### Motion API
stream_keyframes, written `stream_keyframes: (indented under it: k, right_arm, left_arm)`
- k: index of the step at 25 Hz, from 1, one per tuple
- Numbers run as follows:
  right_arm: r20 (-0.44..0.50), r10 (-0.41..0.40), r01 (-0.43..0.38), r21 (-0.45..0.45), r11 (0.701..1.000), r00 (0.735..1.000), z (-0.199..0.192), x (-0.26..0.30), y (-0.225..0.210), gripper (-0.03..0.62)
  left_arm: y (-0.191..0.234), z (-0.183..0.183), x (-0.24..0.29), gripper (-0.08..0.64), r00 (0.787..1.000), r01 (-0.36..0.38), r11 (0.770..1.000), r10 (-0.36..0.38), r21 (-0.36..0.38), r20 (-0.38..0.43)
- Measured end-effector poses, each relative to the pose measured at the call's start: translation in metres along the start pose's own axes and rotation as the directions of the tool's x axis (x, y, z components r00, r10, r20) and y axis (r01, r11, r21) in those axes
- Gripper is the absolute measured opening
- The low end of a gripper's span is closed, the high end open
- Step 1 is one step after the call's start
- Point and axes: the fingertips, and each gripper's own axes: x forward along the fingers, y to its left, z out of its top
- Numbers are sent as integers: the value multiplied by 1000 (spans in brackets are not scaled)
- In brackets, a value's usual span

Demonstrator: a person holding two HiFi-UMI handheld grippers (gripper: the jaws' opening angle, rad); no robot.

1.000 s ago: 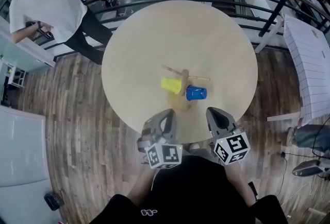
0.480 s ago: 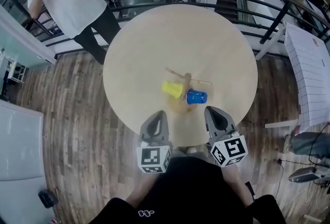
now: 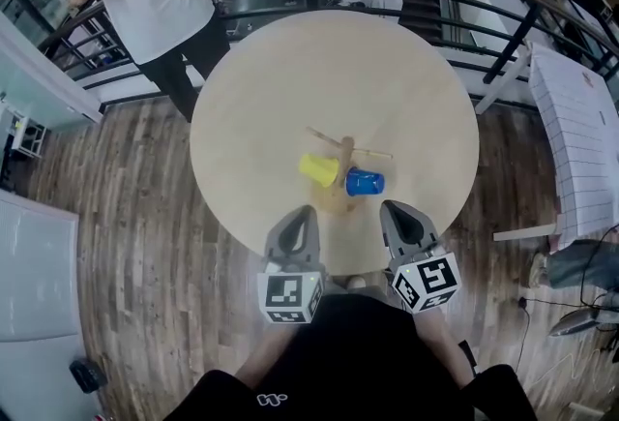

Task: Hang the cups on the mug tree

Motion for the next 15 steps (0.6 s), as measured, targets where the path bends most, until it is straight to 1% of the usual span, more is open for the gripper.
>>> stream_keyframes:
  k: [15]
  right_arm:
    - [-14, 7, -7, -5, 1000, 1000, -3, -4, 1, 9]
  left_arm:
    - [-8, -1, -2, 12, 1000, 16, 1000, -16, 14, -18]
